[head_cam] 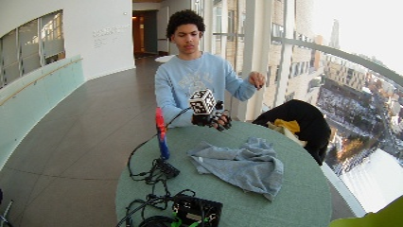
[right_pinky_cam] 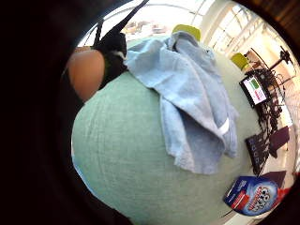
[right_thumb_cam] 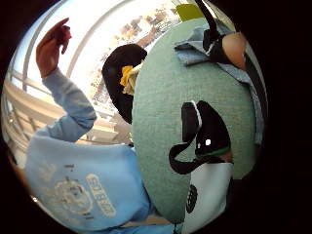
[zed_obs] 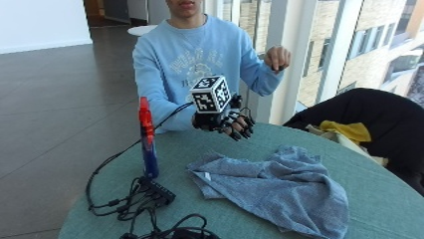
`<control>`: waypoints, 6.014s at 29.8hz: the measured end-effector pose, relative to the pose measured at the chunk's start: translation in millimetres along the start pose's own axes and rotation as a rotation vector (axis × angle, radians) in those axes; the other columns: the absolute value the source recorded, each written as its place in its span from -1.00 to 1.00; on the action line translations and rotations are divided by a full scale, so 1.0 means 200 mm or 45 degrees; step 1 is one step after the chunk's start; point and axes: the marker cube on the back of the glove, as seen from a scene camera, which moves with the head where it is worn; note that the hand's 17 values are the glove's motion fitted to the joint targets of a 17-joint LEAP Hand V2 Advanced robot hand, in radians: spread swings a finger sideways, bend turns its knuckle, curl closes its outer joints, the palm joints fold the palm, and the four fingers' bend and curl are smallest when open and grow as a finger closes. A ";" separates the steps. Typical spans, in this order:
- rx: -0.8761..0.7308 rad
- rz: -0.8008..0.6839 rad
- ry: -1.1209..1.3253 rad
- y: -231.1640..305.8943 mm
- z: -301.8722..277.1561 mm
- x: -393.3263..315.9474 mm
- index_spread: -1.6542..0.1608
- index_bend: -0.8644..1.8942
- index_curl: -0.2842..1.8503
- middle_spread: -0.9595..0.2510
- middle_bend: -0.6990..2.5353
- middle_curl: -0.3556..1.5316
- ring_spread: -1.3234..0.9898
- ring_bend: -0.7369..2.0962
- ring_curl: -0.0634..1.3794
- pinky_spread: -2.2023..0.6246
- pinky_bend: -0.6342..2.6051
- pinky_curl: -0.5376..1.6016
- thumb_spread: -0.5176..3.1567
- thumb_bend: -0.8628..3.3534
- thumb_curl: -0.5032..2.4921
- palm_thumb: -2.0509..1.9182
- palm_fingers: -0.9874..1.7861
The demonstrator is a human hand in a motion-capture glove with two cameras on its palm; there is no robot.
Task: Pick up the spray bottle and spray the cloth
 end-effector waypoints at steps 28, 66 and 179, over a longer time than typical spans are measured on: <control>-0.131 0.065 0.069 -0.12 0.02 0.10 0.39 -0.25 -0.48 0.44 -0.40 -0.31 0.11 -0.33 -0.59 0.72 -0.47 -0.26 -0.13 -0.52 -0.54 0.29 0.17; 0.299 0.568 -0.256 1.21 -0.49 0.24 0.40 -0.25 -0.42 0.44 -0.43 -0.23 0.13 -0.33 -0.54 0.72 -0.50 -0.22 -0.08 -0.59 -0.49 0.37 0.20; -0.175 0.681 -0.770 -0.28 -0.52 0.63 0.63 -0.27 -0.40 0.47 -0.33 -0.11 0.14 -0.06 -0.35 0.67 -0.43 -0.15 -0.30 -0.60 -0.25 0.49 0.57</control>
